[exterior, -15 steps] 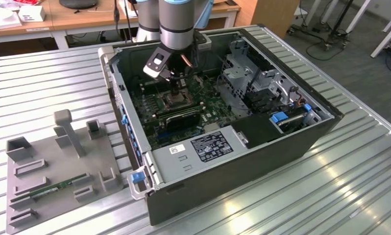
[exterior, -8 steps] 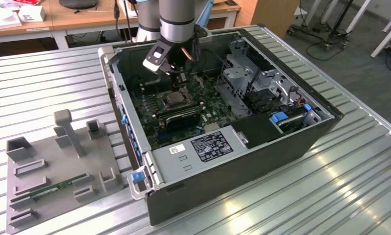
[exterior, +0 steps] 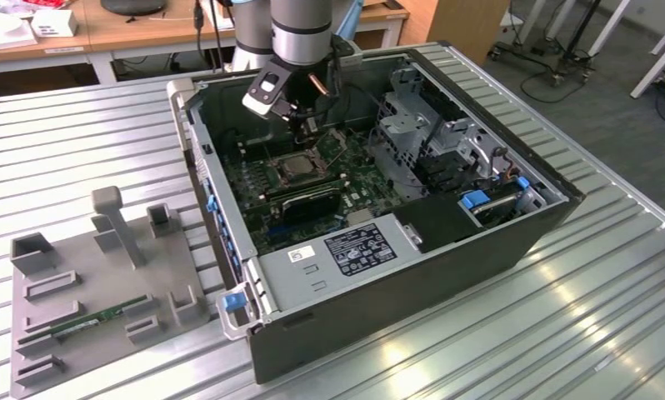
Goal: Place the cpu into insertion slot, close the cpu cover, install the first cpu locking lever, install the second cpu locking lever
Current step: 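Place the cpu into insertion slot, then close the cpu cover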
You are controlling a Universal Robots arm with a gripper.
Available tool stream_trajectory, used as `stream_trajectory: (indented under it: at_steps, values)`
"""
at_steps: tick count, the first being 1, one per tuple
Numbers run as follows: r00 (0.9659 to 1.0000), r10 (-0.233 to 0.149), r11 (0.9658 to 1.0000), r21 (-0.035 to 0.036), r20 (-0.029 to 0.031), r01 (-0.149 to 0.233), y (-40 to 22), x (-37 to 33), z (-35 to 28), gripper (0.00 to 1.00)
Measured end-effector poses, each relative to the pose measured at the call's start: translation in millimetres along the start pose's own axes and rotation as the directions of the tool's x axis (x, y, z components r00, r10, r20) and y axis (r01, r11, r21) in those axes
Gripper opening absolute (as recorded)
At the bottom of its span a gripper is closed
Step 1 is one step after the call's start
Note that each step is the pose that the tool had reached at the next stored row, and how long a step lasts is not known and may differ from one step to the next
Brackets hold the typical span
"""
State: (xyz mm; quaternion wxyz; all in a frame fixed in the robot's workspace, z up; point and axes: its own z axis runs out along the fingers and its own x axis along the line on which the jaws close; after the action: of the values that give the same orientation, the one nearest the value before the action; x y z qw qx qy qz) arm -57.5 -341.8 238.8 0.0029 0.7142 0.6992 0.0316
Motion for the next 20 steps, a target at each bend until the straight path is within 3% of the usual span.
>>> stream_trajectory:
  at_steps: [20]
  values:
    - [1.0000, 0.000, 1.0000, 0.0002, 0.0004, 0.000, 0.2, 0.2, -5.5, 0.11]
